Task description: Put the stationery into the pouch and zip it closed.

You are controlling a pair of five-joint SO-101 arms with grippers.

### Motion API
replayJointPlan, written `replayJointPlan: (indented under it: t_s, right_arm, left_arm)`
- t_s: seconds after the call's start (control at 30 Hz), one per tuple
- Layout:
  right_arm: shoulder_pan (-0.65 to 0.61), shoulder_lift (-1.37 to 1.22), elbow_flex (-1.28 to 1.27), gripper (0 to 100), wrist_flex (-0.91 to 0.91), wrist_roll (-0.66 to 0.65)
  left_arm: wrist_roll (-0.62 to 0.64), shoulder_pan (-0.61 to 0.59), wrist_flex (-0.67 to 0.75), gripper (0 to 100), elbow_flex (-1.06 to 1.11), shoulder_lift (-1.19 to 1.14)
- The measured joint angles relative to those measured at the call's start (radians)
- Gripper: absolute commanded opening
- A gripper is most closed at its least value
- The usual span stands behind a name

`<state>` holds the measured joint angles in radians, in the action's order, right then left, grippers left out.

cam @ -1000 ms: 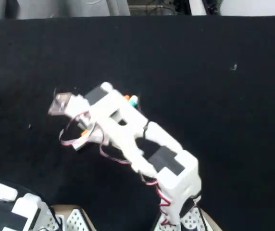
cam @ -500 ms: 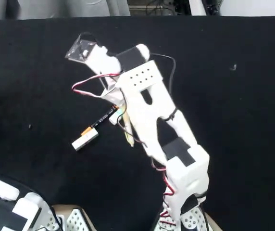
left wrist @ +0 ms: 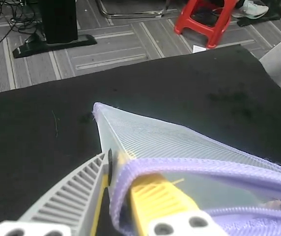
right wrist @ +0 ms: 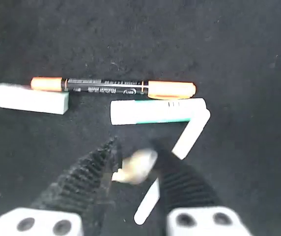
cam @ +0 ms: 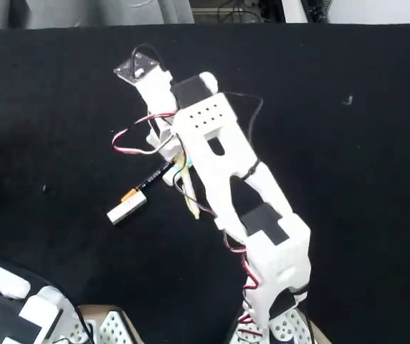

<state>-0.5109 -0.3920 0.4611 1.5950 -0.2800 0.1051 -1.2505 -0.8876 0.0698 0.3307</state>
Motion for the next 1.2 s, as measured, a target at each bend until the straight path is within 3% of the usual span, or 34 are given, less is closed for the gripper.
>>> replayJointPlan:
  t_s: [0.27, 0.7, 1.13, 1.2]
  right_arm:
    - [0.000, -0.008, -0.126, 13.0, -0.158, 0.091]
    - [-0.014, -0.029, -0.321, 12.1, -0.480, 0.133]
    - [-0.012, -0.138, -0.327, 11.9, -0.505, 0.133]
    - [-0.011, -0.143, -0.321, 8.3, -0.505, 0.133]
  left_arm:
    - [0.000, 0.000, 0.000, 3, 0.038, 0.000]
    - [0.000, 0.000, 0.000, 3, 0.054, 0.000]
    - [0.000, 0.000, 0.000, 3, 0.054, 0.000]
    - [0.000, 0.000, 0.000, 3, 0.054, 0.000]
